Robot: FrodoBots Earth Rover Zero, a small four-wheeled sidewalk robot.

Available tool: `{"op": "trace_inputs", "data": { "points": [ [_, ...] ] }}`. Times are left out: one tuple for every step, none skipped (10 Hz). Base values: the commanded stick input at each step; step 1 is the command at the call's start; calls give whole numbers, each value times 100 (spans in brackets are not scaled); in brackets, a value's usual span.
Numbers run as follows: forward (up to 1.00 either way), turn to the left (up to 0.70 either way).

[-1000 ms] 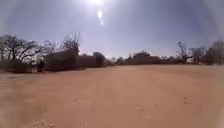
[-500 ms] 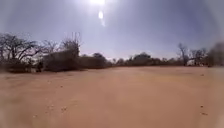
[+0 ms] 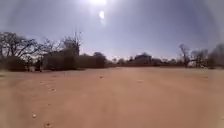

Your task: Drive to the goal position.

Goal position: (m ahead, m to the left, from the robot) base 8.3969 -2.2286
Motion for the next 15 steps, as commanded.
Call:
{"op": "trace_inputs", "data": {
  "points": [
    [85, 0],
    [85, 0],
    [85, 0],
    [85, 0],
    [85, 0],
    [85, 0],
    [85, 0],
    [85, 0],
    [85, 0],
    [85, 0],
    [85, 0],
    [85, 0],
    [85, 0],
    [85, 0],
    [85, 0]
  ]
}}
